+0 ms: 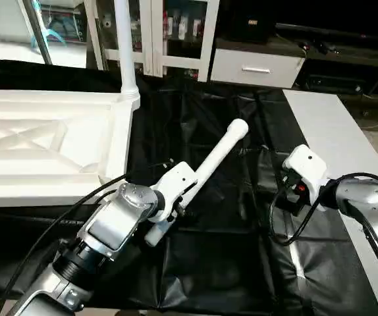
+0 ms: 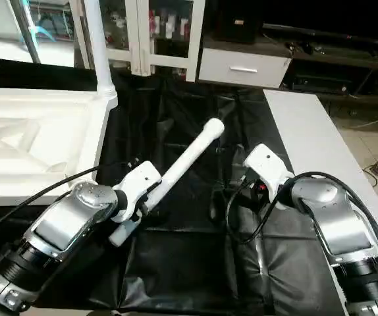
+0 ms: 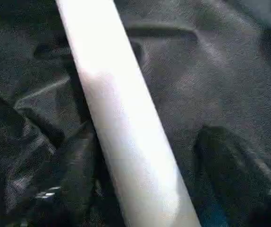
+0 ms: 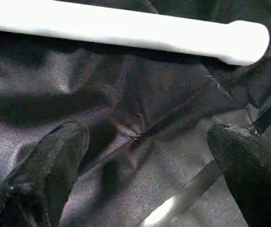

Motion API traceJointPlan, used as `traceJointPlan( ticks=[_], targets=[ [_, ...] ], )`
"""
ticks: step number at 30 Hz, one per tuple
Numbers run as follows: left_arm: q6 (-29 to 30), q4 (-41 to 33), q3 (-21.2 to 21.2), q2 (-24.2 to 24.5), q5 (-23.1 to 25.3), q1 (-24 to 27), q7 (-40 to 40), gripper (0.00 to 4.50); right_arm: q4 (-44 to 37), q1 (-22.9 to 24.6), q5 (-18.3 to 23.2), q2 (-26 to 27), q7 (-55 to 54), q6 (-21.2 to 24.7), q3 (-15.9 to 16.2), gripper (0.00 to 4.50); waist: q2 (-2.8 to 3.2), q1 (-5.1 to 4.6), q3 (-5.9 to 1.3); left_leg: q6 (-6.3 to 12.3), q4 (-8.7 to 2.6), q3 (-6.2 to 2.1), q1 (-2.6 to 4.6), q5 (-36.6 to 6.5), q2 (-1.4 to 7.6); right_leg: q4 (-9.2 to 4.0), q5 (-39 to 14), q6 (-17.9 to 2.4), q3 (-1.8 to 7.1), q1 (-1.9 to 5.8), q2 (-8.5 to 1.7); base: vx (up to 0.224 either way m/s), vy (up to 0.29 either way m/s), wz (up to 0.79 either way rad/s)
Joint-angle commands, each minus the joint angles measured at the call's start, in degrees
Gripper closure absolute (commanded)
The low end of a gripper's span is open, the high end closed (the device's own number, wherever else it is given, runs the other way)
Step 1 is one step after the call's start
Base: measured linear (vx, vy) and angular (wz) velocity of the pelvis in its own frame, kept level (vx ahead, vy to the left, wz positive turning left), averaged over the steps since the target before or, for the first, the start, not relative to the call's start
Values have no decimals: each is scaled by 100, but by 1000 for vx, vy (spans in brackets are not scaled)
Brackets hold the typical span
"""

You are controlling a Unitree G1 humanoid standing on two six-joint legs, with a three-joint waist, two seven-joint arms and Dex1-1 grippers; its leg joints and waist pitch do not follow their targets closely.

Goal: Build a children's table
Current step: Insert table leg to table base

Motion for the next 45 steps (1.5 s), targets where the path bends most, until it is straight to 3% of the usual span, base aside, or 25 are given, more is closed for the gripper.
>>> traceJointPlan(
  ticks=[1,6,13,19,25,31,36,38,39,40,41,42,43,45],
  targets=[
    [-53,37,-77,2,-48,-3,-90,127,-32,-17,-62,-34,-21,-39,28,0,47,15,-400,237,-381,-31,37,-858,144,-451,-1266,-853,322,336,-445,0,0,0],
    [-73,48,-85,19,-70,57,-185,165,-16,-13,-79,-31,-20,-74,53,0,43,14,-396,248,-379,-27,43,-858,145,-446,-1196,-908,323,338,-446,0,0,0],
    [-130,68,-367,190,59,121,-400,219,28,-30,-119,-46,-6,-143,95,0,31,11,-379,230,-388,-28,53,-968,146,-473,-1487,-808,323,324,-448,0,0,0],
    [-690,99,-447,374,137,47,-656,256,64,-101,-58,4,-55,-192,14,0,34,15,-377,234,-389,-28,43,-953,136,-485,-1667,-698,323,319,-449,0,0,0],
    [-1138,-69,-354,698,224,-280,-930,290,76,-452,382,241,-120,-763,-546,0,50,5,-392,231,-389,-26,54,-935,137,-452,-1481,-754,327,311,-456,0,0,0],
    [-1635,-247,-456,1096,378,-488,-1357,295,202,-583,425,-44,280,-1337,-588,0,58,25,-391,249,-384,-16,55,-780,151,-399,-1165,-867,338,313,-446,0,0,0],
    [-2479,-157,-524,1682,566,-726,-2008,296,562,-654,-235,-452,659,-2525,-9,0,28,5,-382,278,-376,-7,35,-772,136,-371,-1096,-924,339,321,-444,0,0,0],
    [-2593,-84,-534,1751,625,-765,-2019,296,590,-674,-380,-446,610,-2683,102,0,32,-6,-374,271,-380,-9,30,-819,136,-382,-1243,-885,337,322,-453,0,0,0],
    [-2736,17,-549,1864,726,-819,-2011,296,675,-719,-825,-508,445,-2995,409,0,37,-9,-372,219,-381,-19,34,-850,149,-385,-1356,-853,333,300,-454,0,0,0],
    [-2736,17,-549,1864,726,-819,-2011,296,675,-719,-825,-508,445,-2995,409,0,37,-9,-372,219,-381,-19,34,-850,149,-385,-1356,-853,333,300,-454,0,0,0],
    [-2862,67,-546,1967,807,-853,-2031,296,924,-789,-1322,-571,273,-3298,717,0,47,-15,-365,172,-383,-17,44,-891,146,-385,-1407,-849,340,293,-457,0,0,0],
    [-2922,69,-529,2005,844,-859,-2072,296,1063,-824,-1506,-575,227,-3341,851,0,36,-40,-355,163,-384,-9,32,-917,131,-396,-1459,-845,337,293,-440,0,0,0],
    [-2964,67,-520,2025,868,-860,-2098,296,1148,-841,-1591,-573,217,-3361,916,0,46,-28,-364,150,-376,-3,66,-963,136,-398,-1493,-857,346,278,-445,0,0,0],
    [-2994,5,-485,2046,879,-868,-2146,296,1469,-926,-2058,-546,-48,-3599,1170,0,24,-24,-364,142,-378,-7,44,-943,143,-386,-1468,-873,352,292,-454,0,0,0]
  ],
)
